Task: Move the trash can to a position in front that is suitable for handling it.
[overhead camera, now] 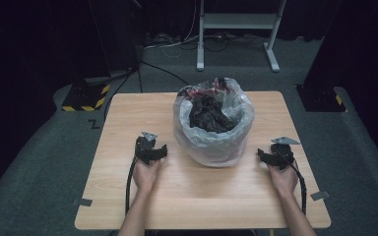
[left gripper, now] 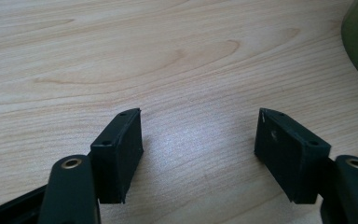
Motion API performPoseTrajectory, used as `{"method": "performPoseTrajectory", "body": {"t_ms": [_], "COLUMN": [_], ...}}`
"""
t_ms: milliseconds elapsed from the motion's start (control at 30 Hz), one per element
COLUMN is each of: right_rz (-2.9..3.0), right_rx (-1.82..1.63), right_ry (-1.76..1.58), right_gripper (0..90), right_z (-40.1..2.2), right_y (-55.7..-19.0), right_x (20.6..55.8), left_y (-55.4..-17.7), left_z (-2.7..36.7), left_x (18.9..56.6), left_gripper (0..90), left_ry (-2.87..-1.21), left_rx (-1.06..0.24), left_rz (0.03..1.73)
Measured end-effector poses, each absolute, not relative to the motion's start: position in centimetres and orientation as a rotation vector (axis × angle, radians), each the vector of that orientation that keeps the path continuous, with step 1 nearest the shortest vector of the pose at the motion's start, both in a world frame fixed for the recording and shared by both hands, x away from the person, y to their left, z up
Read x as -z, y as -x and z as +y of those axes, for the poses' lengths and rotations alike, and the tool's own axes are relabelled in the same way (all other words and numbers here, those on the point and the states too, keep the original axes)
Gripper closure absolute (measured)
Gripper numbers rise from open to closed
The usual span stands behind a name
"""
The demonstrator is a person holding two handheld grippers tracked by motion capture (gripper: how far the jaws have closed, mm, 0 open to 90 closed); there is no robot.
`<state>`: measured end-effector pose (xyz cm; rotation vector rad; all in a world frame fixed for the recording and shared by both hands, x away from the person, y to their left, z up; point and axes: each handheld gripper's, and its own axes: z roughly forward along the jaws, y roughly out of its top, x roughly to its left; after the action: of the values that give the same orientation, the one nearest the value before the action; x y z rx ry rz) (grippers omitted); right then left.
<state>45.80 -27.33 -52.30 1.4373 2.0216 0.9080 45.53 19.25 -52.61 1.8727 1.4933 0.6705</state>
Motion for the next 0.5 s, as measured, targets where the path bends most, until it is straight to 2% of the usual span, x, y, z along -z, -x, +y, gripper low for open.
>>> {"method": "performPoseTrajectory", "body": {"t_ms": [300,500], "right_rz": [2.011,1.997], "right_rx": [-0.895,-0.879], "right_ry": [-1.458,-1.487], "right_gripper": [32.0,29.5], "right_z": [-27.30,-26.98], "right_y": [-45.87,-46.03], "right_x": [52.32,52.26], "left_y": [-45.56,-45.55], "left_z": [19.24,18.99], "left_x": [52.61,52.64], "left_gripper": [31.3,25.3], "left_ry": [-1.879,-1.888], "left_rx": [-0.659,-0.633], "left_rz": [1.482,1.470]}}
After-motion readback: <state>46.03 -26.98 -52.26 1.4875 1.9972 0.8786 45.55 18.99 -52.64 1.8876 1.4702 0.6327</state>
